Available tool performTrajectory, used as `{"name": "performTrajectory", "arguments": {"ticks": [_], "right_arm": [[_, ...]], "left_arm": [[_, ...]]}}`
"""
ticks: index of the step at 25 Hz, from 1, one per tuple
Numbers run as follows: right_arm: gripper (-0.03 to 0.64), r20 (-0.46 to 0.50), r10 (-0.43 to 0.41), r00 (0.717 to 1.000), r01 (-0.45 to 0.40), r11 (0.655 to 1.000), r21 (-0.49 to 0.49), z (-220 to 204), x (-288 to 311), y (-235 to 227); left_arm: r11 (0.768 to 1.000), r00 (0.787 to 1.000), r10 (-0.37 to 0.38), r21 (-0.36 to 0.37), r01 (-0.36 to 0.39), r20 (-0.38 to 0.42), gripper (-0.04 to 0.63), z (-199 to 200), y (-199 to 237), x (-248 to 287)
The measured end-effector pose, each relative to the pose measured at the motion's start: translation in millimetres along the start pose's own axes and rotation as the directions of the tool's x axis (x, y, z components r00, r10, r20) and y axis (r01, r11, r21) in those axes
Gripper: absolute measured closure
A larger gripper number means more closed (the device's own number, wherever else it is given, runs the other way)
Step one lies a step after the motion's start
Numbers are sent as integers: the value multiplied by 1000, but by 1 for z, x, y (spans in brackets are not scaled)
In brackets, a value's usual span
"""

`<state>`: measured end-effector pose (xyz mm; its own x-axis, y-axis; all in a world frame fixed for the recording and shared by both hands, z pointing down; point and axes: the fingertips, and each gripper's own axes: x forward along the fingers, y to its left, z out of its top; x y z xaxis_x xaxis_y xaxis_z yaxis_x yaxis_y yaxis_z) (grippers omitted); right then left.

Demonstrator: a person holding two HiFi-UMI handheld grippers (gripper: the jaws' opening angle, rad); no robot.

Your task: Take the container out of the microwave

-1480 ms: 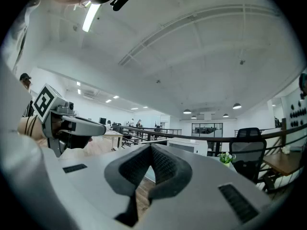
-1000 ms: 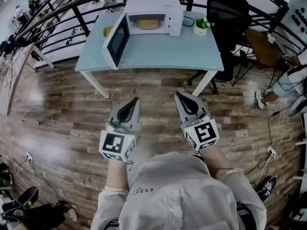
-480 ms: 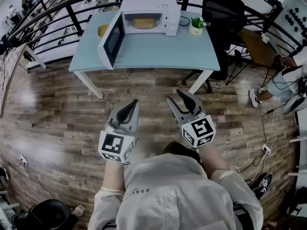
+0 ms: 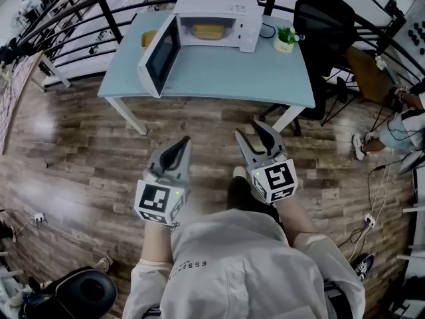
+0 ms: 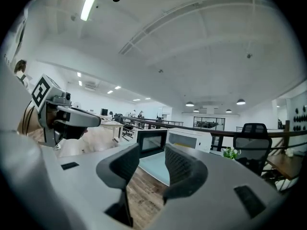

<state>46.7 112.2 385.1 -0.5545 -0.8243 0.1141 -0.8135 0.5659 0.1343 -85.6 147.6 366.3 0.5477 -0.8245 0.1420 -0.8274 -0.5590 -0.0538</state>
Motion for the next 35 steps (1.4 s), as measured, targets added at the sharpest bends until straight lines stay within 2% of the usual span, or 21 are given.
{"name": "performTrajectory", "arguments": {"ticks": [4, 12, 19, 32, 35], "right_arm": [[457, -4, 48, 999, -48, 999, -2, -8, 35, -34], [457, -16, 127, 992, -127, 992, -24, -14, 105, -133], [457, -70, 199, 977, -204, 977, -59, -26, 162, -199], [457, -99, 250, 963, -263, 954, -146, -26, 265, -233], [457, -130, 247, 960, -267, 949, -167, -25, 297, -236]], "left_arm": [[999, 999, 47, -8, -47, -1, 594, 2, 15, 44], [996, 996, 85, 1, -85, -29, 594, 17, 29, 159], [991, 990, 131, -8, -131, -60, 594, 23, 49, 242], [987, 982, 147, -45, -153, -114, 594, 5, 112, 322], [991, 985, 131, -14, -134, -112, 594, 11, 138, 338]]}}
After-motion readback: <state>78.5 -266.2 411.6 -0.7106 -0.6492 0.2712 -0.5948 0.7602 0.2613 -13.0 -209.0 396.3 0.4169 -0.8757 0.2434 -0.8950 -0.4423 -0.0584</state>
